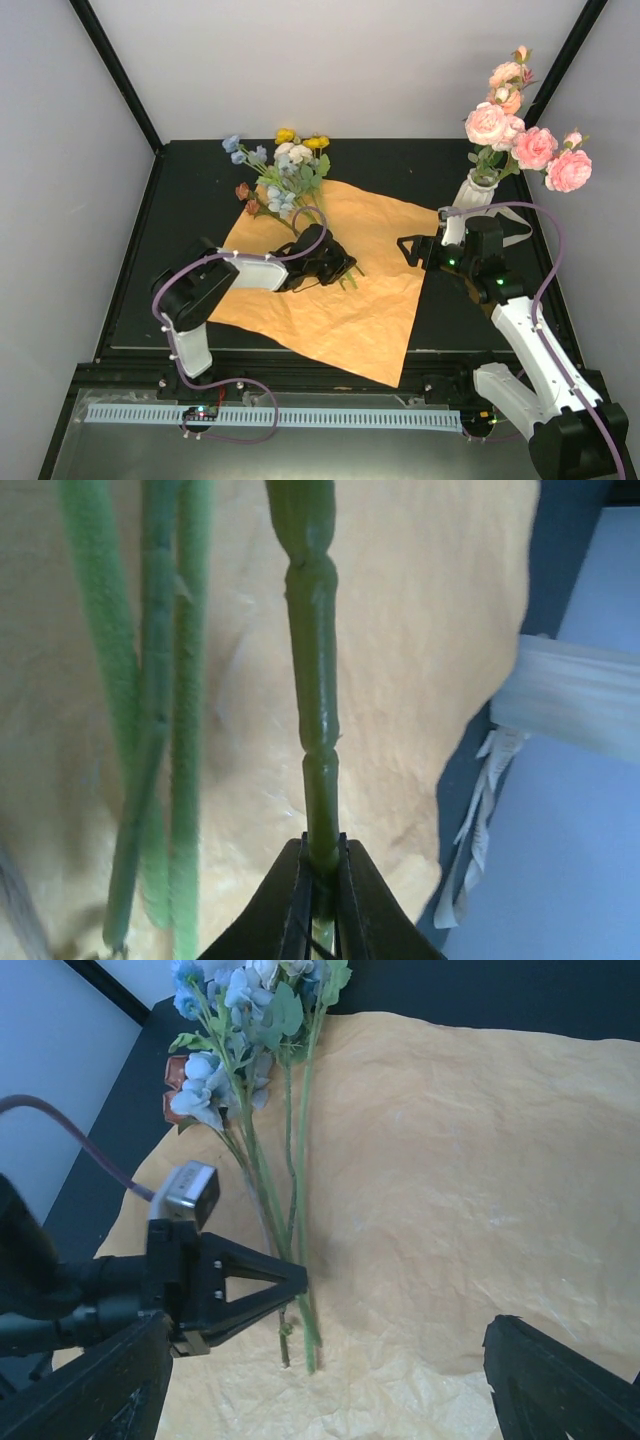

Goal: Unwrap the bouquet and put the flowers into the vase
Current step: Pick up the fake flower from the wrapping paper.

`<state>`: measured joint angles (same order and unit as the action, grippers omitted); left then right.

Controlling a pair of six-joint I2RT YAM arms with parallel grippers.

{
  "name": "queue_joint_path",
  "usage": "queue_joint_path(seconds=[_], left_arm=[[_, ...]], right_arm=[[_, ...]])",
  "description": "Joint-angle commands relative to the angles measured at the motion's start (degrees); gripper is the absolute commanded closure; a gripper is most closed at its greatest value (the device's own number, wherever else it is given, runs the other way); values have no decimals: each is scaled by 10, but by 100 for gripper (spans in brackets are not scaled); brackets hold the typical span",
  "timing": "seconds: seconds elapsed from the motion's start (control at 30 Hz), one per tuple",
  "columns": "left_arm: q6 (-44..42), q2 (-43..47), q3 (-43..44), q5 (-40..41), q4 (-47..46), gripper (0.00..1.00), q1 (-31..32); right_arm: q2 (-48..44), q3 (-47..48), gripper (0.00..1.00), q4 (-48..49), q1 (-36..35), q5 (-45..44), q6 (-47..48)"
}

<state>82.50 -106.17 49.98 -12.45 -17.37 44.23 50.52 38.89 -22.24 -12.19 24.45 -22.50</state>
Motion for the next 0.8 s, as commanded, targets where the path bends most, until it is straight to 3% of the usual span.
queue_joint_path(seconds=[0.0, 0.23, 0.77], left_arm=[[-9, 61, -21, 40, -12, 98, 5], [-43, 118, -44, 66, -3, 98, 6], [-231, 265, -84, 120, 51, 98, 12]], right_arm=[[-12, -7, 14, 14, -2, -5, -15], [-10, 6, 14, 8, -2, -3, -16], [14, 15, 15, 37, -64, -8, -57]])
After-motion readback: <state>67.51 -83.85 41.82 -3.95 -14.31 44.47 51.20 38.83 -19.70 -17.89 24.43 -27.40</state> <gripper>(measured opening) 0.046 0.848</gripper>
